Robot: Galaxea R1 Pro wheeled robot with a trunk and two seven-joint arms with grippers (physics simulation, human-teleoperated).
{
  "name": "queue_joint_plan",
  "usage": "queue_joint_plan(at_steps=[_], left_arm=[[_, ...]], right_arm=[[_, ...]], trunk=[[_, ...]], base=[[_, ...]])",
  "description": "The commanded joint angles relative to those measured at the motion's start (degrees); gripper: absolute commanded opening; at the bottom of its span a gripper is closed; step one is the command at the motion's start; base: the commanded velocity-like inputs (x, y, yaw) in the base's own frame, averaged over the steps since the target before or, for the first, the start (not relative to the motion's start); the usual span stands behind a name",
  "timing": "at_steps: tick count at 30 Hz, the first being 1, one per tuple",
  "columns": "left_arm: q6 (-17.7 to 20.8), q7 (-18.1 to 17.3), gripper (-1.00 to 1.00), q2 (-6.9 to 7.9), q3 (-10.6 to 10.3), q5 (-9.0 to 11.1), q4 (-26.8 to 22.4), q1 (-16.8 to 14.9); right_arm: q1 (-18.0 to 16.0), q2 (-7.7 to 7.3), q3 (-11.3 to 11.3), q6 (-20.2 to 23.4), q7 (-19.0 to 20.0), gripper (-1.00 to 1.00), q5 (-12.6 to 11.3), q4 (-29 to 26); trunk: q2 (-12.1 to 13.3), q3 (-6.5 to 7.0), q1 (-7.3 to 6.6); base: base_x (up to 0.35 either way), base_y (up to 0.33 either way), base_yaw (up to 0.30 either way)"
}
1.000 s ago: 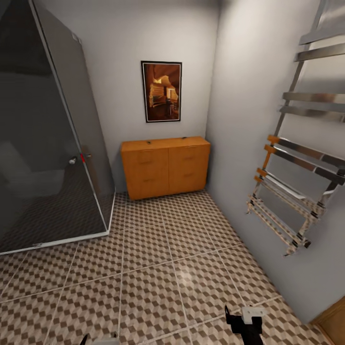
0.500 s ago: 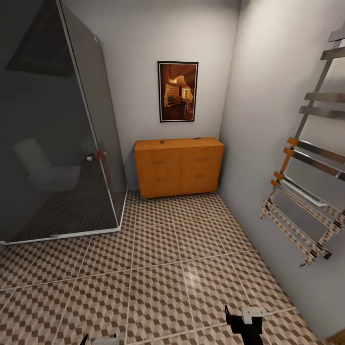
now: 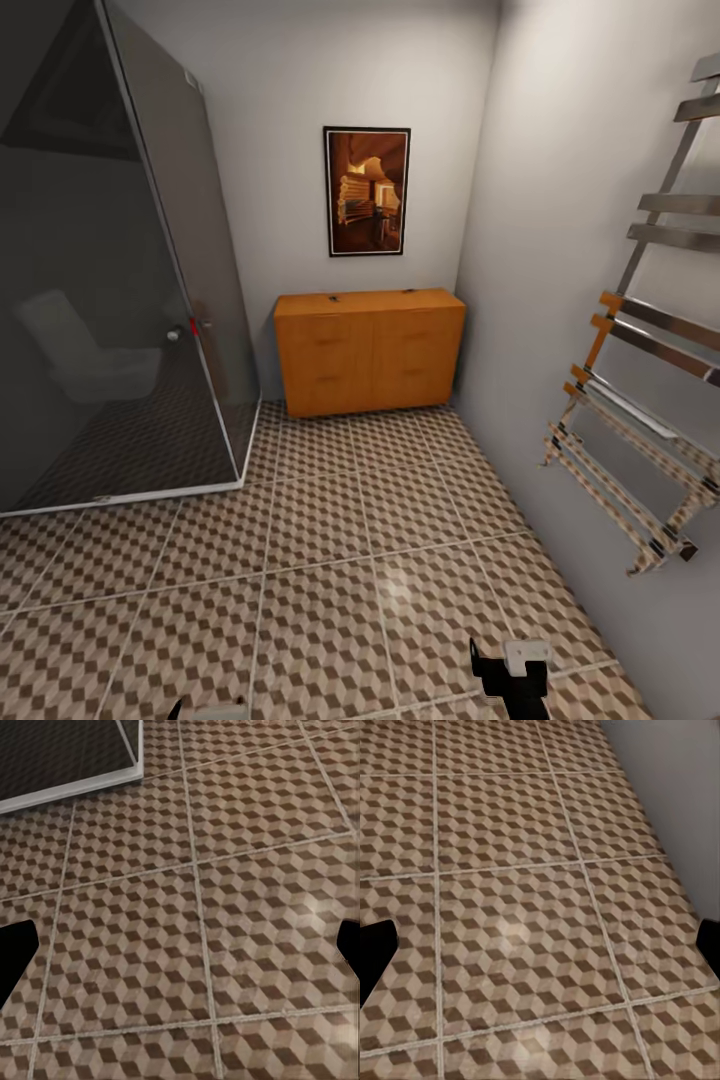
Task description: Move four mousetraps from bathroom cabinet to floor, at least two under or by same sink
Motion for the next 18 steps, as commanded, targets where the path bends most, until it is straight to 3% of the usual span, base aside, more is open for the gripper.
queue_joint_plan(at_steps=[1,18], left_arm=[[-0.36,0.00,1.00,-0.05,-0.51,0.57,0.25,-0.11],[-0.36,0.00,1.00,-0.05,-0.51,0.57,0.25,-0.11]], right_arm=[[-0.02,-0.01,0.50,-0.04,-0.35,1.00,-0.18,-0.04],[-0.02,0.00,0.50,-0.04,-0.35,1.00,-0.18,-0.04]], trunk=[[-0.09,-0.10,0.04],[-0.09,-0.10,0.04]], base=[[0.174,-0.149,0.046],[0.175,-0.116,0.124]])
